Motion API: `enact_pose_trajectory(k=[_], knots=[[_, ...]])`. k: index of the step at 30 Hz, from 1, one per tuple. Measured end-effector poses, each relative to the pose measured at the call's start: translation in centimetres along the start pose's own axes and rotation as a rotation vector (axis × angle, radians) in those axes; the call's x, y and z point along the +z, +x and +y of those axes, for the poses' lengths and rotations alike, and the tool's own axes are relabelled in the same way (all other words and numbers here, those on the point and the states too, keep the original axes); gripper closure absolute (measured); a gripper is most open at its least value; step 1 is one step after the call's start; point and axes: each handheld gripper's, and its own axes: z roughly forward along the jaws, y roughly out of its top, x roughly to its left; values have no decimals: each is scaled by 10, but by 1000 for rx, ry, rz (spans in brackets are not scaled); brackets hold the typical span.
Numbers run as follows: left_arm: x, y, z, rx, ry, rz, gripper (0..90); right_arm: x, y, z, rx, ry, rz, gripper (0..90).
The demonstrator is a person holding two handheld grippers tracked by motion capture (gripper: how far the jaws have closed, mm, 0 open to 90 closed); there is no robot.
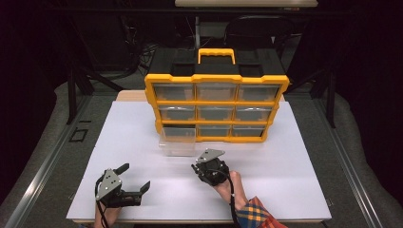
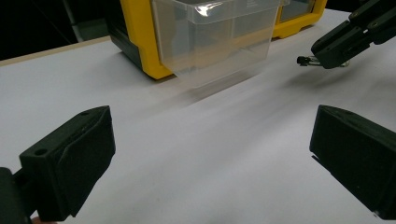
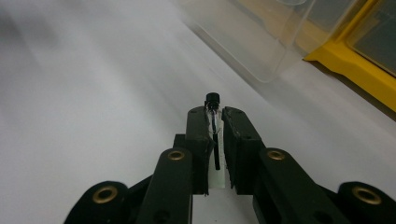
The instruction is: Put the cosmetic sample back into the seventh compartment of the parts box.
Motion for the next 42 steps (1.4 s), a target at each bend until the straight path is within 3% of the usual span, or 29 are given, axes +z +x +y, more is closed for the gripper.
enact_pose_trajectory(k=[42], knots=[[-1, 1, 0, 4, -3, -3, 2, -17, -32, 4, 40, -31, -68, 806]])
